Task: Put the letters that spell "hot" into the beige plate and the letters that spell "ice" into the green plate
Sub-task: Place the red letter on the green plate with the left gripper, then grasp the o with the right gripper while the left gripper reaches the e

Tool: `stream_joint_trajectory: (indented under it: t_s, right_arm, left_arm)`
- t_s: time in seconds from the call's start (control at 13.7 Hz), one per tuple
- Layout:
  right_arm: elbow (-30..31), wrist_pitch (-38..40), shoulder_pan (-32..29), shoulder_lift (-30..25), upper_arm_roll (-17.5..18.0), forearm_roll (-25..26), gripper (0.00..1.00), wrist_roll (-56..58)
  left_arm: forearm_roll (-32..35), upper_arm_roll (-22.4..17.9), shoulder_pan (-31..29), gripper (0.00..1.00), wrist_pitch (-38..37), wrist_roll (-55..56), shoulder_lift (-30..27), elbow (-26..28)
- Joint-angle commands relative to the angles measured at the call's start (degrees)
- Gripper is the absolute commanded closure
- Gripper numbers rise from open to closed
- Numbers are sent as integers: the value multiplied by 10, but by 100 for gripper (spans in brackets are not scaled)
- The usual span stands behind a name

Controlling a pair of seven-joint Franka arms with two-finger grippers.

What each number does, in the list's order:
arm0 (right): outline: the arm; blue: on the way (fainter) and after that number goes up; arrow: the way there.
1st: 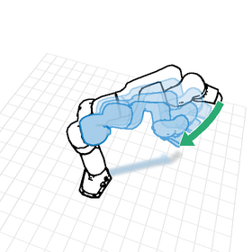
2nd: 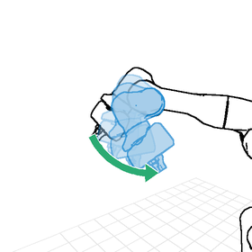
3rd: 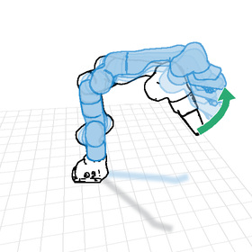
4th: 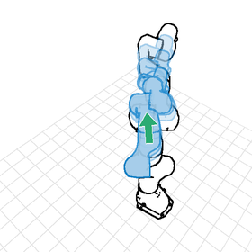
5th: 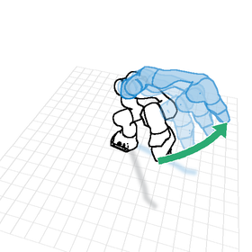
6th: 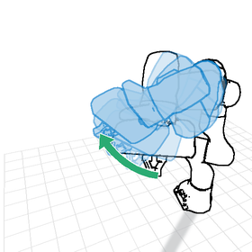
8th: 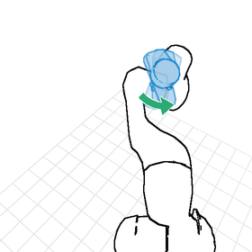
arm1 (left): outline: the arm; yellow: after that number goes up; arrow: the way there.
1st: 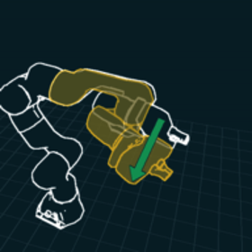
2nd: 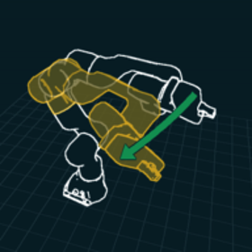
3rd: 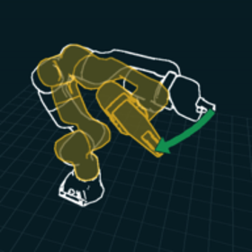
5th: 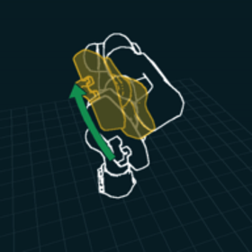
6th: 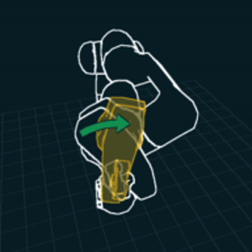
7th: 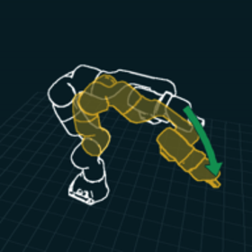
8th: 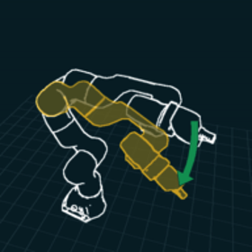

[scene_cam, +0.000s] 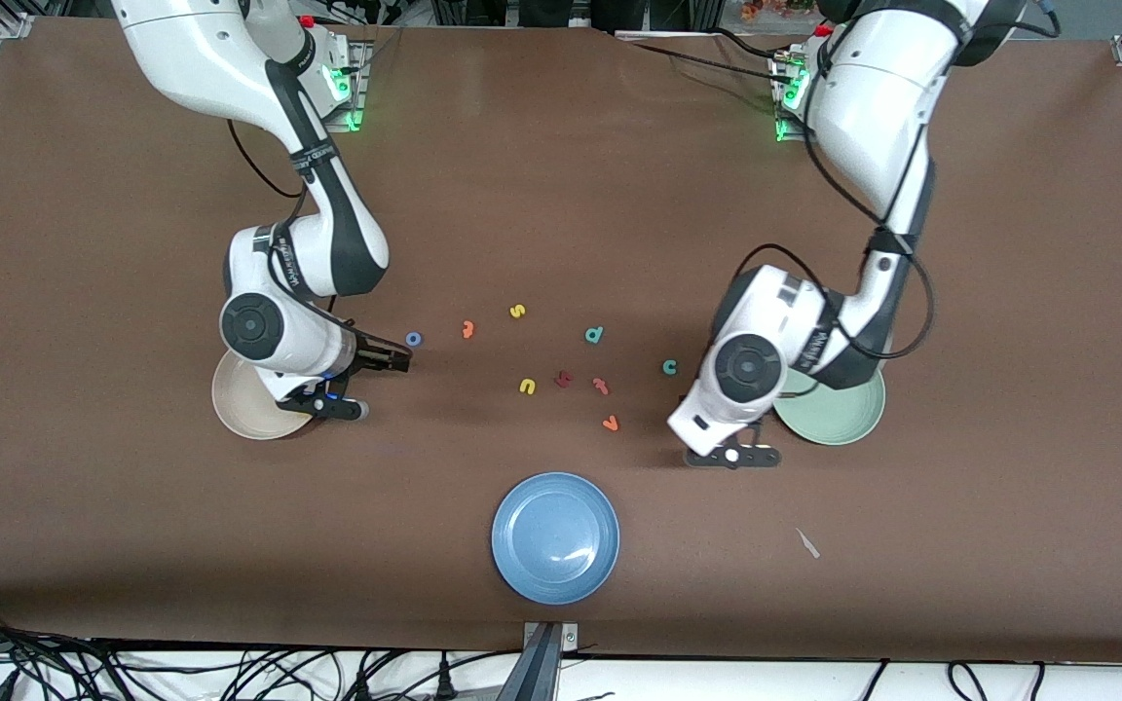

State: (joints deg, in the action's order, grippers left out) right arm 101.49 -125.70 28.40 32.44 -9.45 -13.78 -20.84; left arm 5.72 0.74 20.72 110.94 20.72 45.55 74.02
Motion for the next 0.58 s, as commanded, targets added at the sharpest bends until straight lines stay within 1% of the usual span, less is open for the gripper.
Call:
stream_joint_trajectory:
  t_s: [0.0,0.07,0.15,0.29,0.36,0.51]
  right_arm:
    - [99,-98,-3,-45,29,-8,0,-23]
    - [116,-115,-3,-49,35,-7,0,-25]
    - [125,-120,-1,-50,38,-6,0,-26]
    - [158,-160,19,-53,38,-6,0,-27]
    - [173,-181,27,-52,37,-6,0,-31]
    - [183,-191,37,-52,37,-6,0,-34]
  left_arm:
    - [11,8,-51,100,-53,-119,-20,10]
    - [12,7,-63,100,-73,-152,-20,14]
    - [13,7,-67,100,-79,-181,-20,18]
    - [12,7,-94,100,-85,-232,-20,38]
    - [10,8,-106,100,-85,-247,-17,48]
    - [-2,8,-116,100,-84,-262,0,53]
